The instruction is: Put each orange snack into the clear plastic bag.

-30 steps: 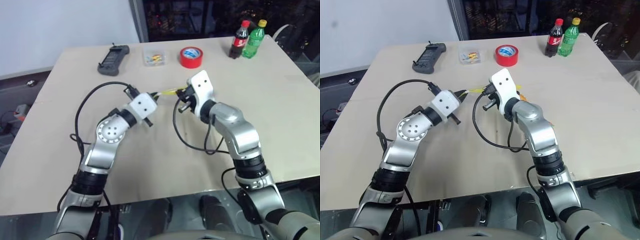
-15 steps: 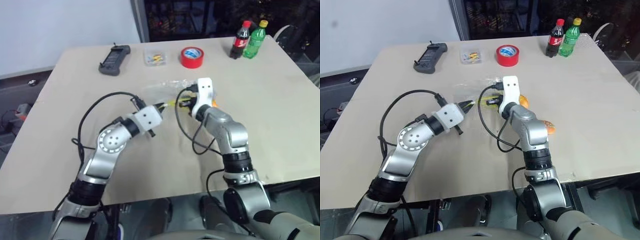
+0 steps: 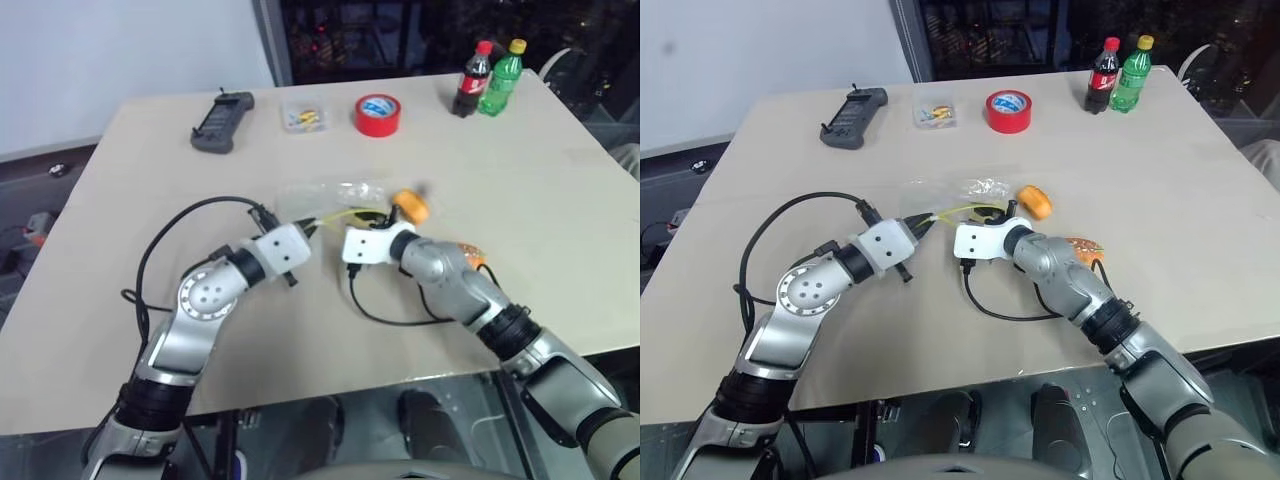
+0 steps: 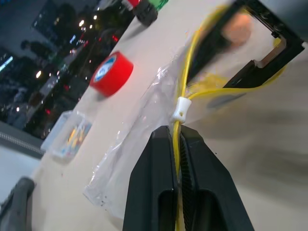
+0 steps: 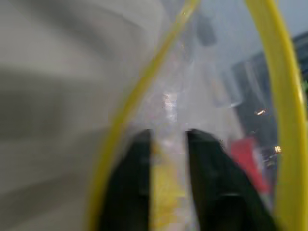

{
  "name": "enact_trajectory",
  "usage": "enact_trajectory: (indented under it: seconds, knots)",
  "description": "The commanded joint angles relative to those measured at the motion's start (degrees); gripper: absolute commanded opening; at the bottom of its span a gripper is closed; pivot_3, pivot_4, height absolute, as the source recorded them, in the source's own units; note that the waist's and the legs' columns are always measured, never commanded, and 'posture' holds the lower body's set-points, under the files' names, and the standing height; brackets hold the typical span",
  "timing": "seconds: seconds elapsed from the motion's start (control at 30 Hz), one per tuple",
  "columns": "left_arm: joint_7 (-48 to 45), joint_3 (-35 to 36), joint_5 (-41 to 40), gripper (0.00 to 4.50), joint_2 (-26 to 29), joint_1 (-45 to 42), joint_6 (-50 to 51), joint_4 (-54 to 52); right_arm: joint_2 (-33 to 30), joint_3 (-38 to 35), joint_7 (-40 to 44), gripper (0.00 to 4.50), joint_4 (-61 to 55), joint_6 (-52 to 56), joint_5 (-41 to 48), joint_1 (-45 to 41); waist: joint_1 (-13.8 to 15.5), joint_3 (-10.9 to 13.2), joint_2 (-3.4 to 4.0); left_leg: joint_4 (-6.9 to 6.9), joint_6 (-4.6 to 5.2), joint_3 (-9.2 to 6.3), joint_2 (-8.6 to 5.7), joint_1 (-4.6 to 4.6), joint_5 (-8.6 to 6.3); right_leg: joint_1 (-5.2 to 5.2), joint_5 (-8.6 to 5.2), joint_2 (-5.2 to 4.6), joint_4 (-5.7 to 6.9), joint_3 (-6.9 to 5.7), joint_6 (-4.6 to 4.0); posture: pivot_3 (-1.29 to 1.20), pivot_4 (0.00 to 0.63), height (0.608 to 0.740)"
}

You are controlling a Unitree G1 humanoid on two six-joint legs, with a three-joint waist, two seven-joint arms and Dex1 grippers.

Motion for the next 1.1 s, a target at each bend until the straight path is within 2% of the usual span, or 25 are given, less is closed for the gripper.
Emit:
enact_trajectory:
  seconds: [0.03, 0.1, 0.13, 0.3, 0.4, 0.47, 0.6, 0.87, 1.1]
  knots:
    - [1.61, 1.85, -0.52, 0.00, -0.89, 0.67, 2.59, -2.69, -0.37, -2.32, -0.46, 3.37, -0.86, -2.26, -2.05, -2.05, 0.18, 0.00, 0.00, 0.00, -0.01, 0.00, 0.00, 0.00, 0.00, 0.00, 0.00, 0.00, 0.00, 0.00, 0.00, 0.00, 0.150, 0.740]
    - [2.36, 2.03, -0.09, 0.00, -1.32, 0.84, 3.81, -1.76, -1.00, -4.05, 1.30, 4.35, -2.41, -2.02, -1.19, -1.87, 0.22, 0.00, 0.00, 0.00, -0.02, -0.01, 0.00, -0.01, 0.01, 0.00, 0.00, 0.00, -0.01, 0.00, 0.00, 0.00, 0.150, 0.740]
    - [2.79, 2.16, 0.23, 0.00, -1.47, 0.81, 4.58, -0.99, -1.22, -5.23, 2.90, 4.44, -3.70, -1.89, 0.52, -1.35, 0.23, 0.00, 0.00, 0.00, -0.02, -0.01, 0.00, -0.01, 0.01, 0.00, 0.00, 0.00, -0.01, 0.00, 0.00, 0.00, 0.150, 0.740]
    - [4.24, 3.14, 0.24, 0.00, -2.02, -0.50, 8.45, 1.59, -2.65, -14.53, 16.20, 4.44, -17.02, 8.01, 15.93, 4.99, 0.49, 0.00, -0.01, -0.01, 0.02, -0.09, 0.00, -0.02, -0.02, 0.03, 0.00, 0.00, -0.03, -0.03, 0.00, 0.00, 0.150, 0.740]
    - [4.93, 3.50, 0.10, 0.00, -2.24, -1.72, 9.65, 2.76, -2.73, -21.05, 20.34, 4.44, -24.18, 17.28, 23.84, 7.08, 0.48, 0.01, -0.01, -0.01, 0.02, -0.10, 0.00, -0.02, -0.02, 0.05, 0.00, -0.01, -0.04, -0.04, 0.00, 0.00, 0.150, 0.740]
    - [5.17, 3.55, 0.00, 0.00, -2.36, -2.57, 9.78, 3.50, -2.16, -25.71, 20.18, 4.44, -26.49, 23.72, 28.05, 8.03, 0.43, 0.01, -0.01, -0.01, 0.02, -0.11, 0.00, -0.02, -0.02, 0.05, 0.00, -0.01, -0.04, -0.04, 0.00, 0.00, 0.150, 0.740]
    - [5.54, 3.27, 0.07, 0.00, -2.50, -3.25, 9.35, 3.79, -7.26, -30.81, 20.80, 4.44, -28.54, 27.98, 29.22, 12.38, 0.78, 0.01, -0.02, -0.01, 0.02, -0.09, 0.00, -0.02, -0.02, 0.06, 0.00, -0.03, -0.04, -0.05, 0.00, 0.00, 0.150, 0.740]
    - [2.72, 2.27, -2.47, 0.00, -2.94, -2.22, 8.11, 2.46, -23.70, -36.95, 32.18, 4.44, -34.47, 28.80, 34.76, 27.60, 1.72, 0.04, -0.03, -0.01, 0.05, 0.07, -0.06, -0.11, -0.04, 0.05, -0.02, -0.17, -0.18, -0.02, 0.04, 0.00, 0.150, 0.740]
    - [-0.65, 1.67, -3.87, 0.00, -1.61, -1.22, 5.20, 2.66, -25.01, -35.28, 33.92, 4.44, -21.75, 24.07, 35.33, 26.92, 1.75, 0.06, -0.06, 0.05, 0.07, 0.36, 0.03, -0.01, -0.03, 0.18, -0.03, -0.10, -0.18, -0.04, 0.06, 0.00, 0.150, 0.740]
